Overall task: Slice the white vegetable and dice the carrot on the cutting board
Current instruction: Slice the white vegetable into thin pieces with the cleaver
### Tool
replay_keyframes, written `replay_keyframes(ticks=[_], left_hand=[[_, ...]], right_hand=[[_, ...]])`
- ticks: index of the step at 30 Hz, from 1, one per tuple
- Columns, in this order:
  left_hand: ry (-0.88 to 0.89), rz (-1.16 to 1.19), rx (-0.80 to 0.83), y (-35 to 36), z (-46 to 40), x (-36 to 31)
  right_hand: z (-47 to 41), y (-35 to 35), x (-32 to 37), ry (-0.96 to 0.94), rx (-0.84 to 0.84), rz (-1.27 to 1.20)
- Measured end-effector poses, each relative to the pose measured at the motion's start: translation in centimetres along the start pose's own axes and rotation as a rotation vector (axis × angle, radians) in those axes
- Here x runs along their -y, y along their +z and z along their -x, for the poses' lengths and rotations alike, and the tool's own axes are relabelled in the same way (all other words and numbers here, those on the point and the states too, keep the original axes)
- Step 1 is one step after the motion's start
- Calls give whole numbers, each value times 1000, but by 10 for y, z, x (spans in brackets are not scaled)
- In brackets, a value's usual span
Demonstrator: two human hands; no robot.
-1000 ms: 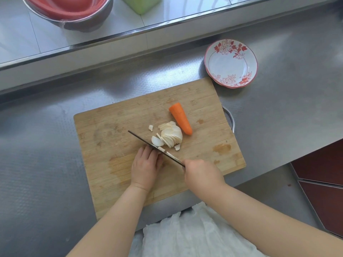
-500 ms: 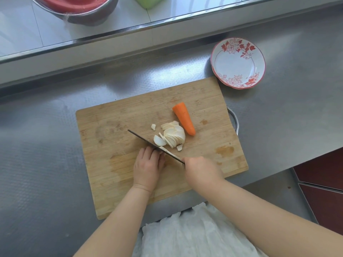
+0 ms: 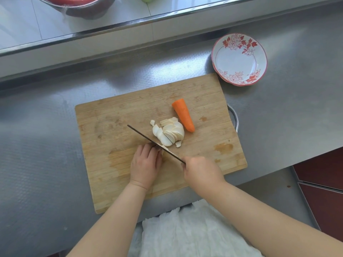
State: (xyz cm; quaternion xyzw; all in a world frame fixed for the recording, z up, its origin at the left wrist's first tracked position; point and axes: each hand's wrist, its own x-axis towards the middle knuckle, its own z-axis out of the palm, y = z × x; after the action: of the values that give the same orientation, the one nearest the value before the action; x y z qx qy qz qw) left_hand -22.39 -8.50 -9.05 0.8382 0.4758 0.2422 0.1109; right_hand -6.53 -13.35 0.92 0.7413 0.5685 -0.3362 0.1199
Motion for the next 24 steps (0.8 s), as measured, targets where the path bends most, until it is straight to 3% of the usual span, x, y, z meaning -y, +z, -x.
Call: replay_keyframes(ticks=[10, 18, 24], left_hand=[[-13, 10, 8, 1, 0, 1], [-54, 32, 54, -7, 3, -1], [-84, 22, 70, -5, 4, -2]], right_hand=[[-12, -6, 18, 68, 118, 5], [-26, -10, 8, 120, 65, -268], [-3, 4, 5, 11, -20, -66]])
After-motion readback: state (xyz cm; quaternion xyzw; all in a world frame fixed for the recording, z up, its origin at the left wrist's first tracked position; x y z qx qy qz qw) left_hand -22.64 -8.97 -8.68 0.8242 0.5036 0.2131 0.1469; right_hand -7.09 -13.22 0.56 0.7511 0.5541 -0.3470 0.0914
